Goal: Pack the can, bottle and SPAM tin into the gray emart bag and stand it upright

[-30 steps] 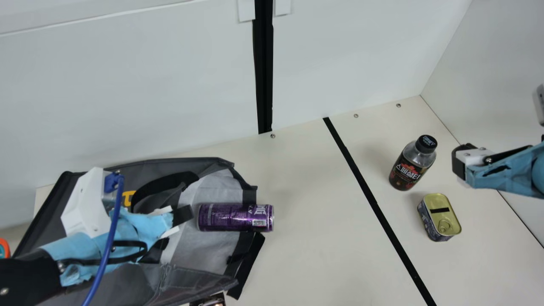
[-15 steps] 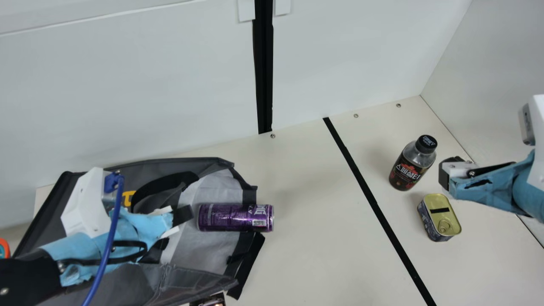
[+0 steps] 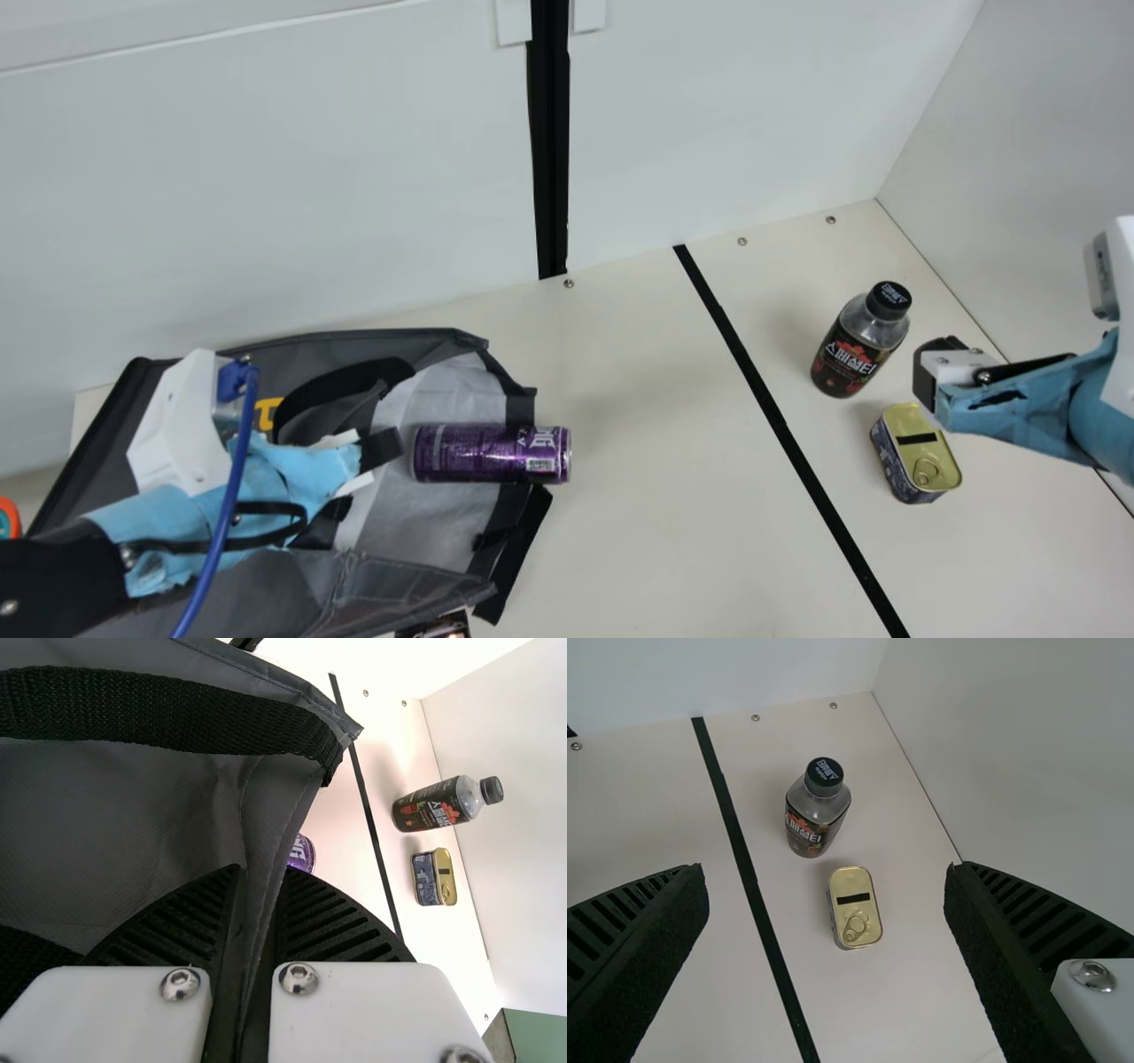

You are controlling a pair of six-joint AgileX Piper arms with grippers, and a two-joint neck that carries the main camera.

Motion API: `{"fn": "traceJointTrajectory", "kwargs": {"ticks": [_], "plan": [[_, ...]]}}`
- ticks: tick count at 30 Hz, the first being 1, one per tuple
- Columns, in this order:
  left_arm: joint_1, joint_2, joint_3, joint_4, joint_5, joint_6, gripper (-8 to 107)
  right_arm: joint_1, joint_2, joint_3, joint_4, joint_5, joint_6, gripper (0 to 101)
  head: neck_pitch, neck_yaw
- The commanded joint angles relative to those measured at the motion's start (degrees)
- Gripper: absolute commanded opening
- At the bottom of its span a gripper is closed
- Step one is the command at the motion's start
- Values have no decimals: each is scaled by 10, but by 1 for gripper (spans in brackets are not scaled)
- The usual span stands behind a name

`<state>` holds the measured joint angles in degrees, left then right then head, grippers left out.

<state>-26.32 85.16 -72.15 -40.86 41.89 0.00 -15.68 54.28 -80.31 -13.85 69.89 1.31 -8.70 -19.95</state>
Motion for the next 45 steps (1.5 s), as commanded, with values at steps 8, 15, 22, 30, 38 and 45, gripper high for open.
{"fn": "traceJointTrajectory", "kwargs": {"ticks": [8,15,22,30,38,45], "plan": [[0,0,0,0,0,0,-8,-17,-3,-1,19,0,-18,95,-13,0],[0,0,0,0,0,0,-8,-33,2,-5,39,0,-38,95,-13,0],[0,0,0,0,0,0,-8,-41,18,-18,53,0,-56,95,-13,0],[0,0,0,0,0,0,-8,-50,43,-39,68,0,-75,95,-13,0],[0,0,0,0,0,0,-8,-68,76,-60,90,0,-98,95,-13,0],[0,0,0,0,0,0,-8,-90,110,-80,112,0,-123,95,-13,0]]}}
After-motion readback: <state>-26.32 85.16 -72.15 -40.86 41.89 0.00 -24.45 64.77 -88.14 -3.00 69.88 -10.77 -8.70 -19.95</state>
